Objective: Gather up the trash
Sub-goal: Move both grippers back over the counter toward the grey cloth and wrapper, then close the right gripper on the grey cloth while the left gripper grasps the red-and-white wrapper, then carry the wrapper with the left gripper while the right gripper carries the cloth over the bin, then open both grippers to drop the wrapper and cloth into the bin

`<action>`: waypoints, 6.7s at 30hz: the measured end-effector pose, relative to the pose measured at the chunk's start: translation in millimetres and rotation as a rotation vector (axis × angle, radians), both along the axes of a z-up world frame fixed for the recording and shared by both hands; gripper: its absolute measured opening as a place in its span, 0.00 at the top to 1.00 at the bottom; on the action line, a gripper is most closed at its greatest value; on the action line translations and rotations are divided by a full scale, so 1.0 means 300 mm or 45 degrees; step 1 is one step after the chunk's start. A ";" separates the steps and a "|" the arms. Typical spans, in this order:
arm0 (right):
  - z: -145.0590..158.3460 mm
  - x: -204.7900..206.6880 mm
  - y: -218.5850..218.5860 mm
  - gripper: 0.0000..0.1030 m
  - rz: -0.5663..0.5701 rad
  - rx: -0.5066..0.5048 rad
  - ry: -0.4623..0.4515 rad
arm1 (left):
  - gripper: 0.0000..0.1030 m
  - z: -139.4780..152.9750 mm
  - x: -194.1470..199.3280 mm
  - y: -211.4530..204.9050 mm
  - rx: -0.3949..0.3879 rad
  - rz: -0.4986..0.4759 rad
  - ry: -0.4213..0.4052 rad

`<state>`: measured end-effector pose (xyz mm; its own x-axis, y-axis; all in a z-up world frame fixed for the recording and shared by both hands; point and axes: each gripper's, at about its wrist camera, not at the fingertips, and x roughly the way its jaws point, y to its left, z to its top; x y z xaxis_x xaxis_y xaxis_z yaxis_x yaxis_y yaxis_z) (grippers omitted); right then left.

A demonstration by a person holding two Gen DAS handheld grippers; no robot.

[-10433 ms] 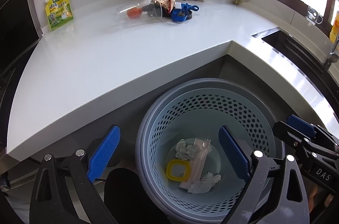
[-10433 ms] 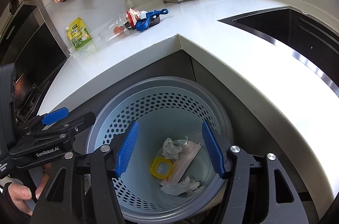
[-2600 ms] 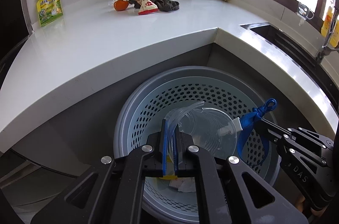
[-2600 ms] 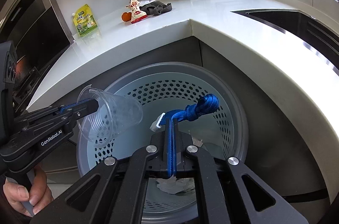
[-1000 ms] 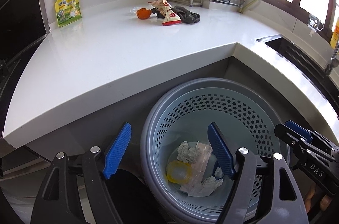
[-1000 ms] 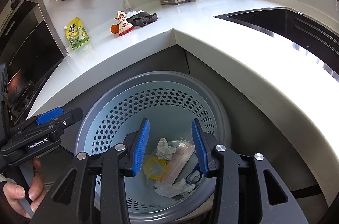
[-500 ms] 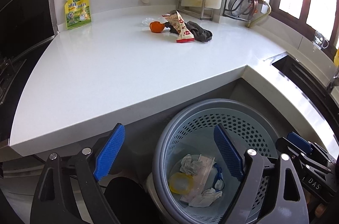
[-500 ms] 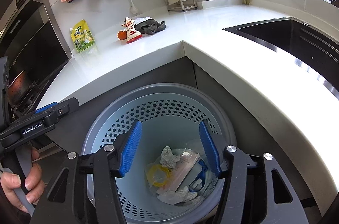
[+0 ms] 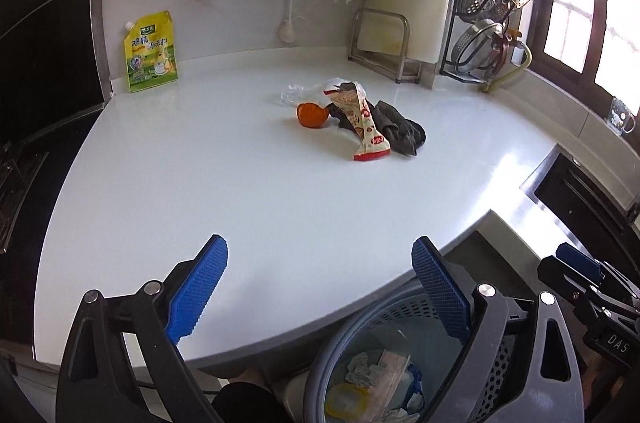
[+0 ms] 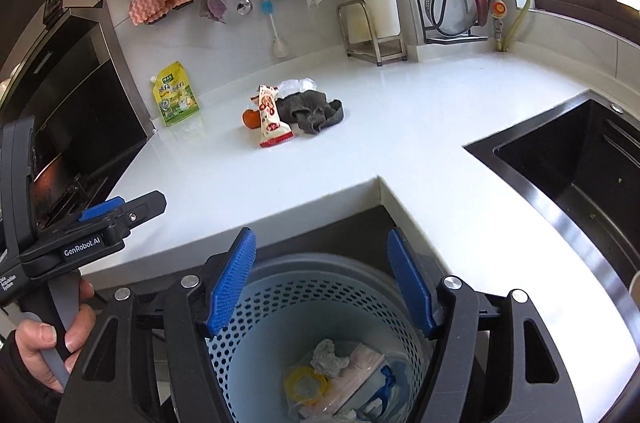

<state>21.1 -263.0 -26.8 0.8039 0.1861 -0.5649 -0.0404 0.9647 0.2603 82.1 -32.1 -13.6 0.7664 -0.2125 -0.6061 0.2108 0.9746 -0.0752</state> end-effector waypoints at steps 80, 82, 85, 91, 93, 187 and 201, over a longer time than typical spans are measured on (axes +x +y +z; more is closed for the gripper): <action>-0.032 0.959 0.032 0.85 0.350 -0.156 0.278 | 0.06 -0.002 0.561 -0.196 0.074 0.143 0.097; -0.031 0.958 0.024 0.85 0.346 -0.145 0.276 | 0.06 -0.012 0.566 -0.215 0.083 0.137 0.108; -0.030 0.958 0.005 0.86 0.338 -0.127 0.274 | 0.06 -0.020 0.573 -0.231 0.084 0.140 0.113; -0.030 0.957 -0.030 0.86 0.322 -0.115 0.275 | 0.06 -0.040 0.596 -0.250 0.104 0.146 0.134; -0.029 0.958 -0.041 0.87 0.315 -0.112 0.275 | 0.06 -0.047 0.607 -0.256 0.108 0.146 0.147; -0.245 -0.307 0.102 0.89 -0.074 -0.096 0.241 | 0.60 -0.286 -0.322 -0.143 0.155 -0.247 0.238; -0.230 -0.323 0.070 0.60 -0.135 -0.075 0.200 | 0.31 -0.276 -0.312 -0.118 0.150 -0.174 0.224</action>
